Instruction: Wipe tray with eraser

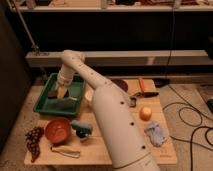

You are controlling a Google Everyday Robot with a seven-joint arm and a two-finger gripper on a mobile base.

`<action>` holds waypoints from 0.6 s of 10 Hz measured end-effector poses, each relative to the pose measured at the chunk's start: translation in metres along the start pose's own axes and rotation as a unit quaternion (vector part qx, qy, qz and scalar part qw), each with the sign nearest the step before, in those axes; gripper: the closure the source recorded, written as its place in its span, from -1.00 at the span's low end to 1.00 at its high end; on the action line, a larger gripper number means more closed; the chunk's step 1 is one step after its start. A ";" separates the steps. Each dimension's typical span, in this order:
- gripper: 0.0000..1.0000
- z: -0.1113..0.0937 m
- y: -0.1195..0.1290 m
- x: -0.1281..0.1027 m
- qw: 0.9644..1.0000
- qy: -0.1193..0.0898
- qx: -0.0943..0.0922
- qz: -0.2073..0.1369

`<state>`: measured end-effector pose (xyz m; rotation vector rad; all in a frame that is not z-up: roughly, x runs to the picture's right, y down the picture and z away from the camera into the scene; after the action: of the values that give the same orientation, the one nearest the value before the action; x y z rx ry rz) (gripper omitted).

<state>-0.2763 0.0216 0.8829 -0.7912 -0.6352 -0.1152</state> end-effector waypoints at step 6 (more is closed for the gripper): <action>1.00 0.006 0.034 0.009 1.000 0.021 -0.001 -0.020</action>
<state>-0.2608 0.0513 0.8696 -0.7759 -0.6106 -0.1676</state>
